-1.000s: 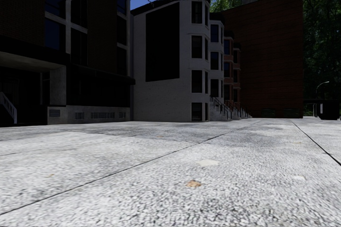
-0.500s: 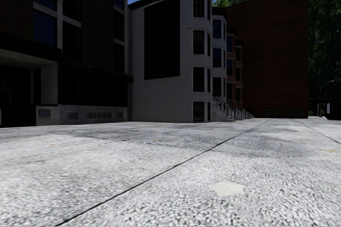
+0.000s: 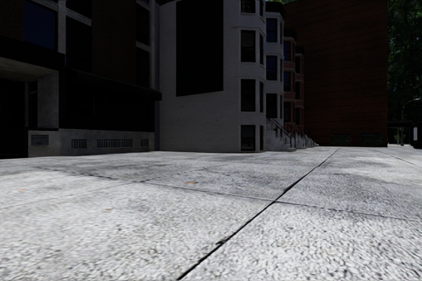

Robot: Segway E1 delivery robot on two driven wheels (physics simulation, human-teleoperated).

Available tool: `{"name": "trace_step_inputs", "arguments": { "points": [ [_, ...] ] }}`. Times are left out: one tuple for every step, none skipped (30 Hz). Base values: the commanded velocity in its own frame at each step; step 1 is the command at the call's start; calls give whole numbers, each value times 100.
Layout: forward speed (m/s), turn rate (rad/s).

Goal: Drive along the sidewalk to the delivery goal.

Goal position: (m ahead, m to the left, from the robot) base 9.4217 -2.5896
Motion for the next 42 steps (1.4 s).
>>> {"name": "trace_step_inputs", "arguments": {
  "points": [
    [200,-10],
    [200,-10],
    [200,-11],
    [200,-16],
    [200,-21],
    [200,-21],
    [200,-24],
    [200,-27],
    [200,-30],
    [200,-34],
    [200,-34],
    [200,-35],
    [200,-35],
    [200,-37],
    [200,-37],
    [200,-39],
    [200,-40],
    [200,-40],
    [200,-40],
    [200,-40],
    [200,-40],
    [200,-40],
    [200,-40],
    [200,-40],
    [200,-40],
    [200,-40],
    [200,-41],
    [200,-41],
    [200,-41],
    [200,-42],
    [200,-42],
    [200,-42],
    [200,-42],
    [200,-42],
    [200,-42],
    [200,-42],
    [200,-42],
    [200,-42],
    [200,-42],
    [200,-42],
    [200,-42],
    [200,-42]
  ]
}}
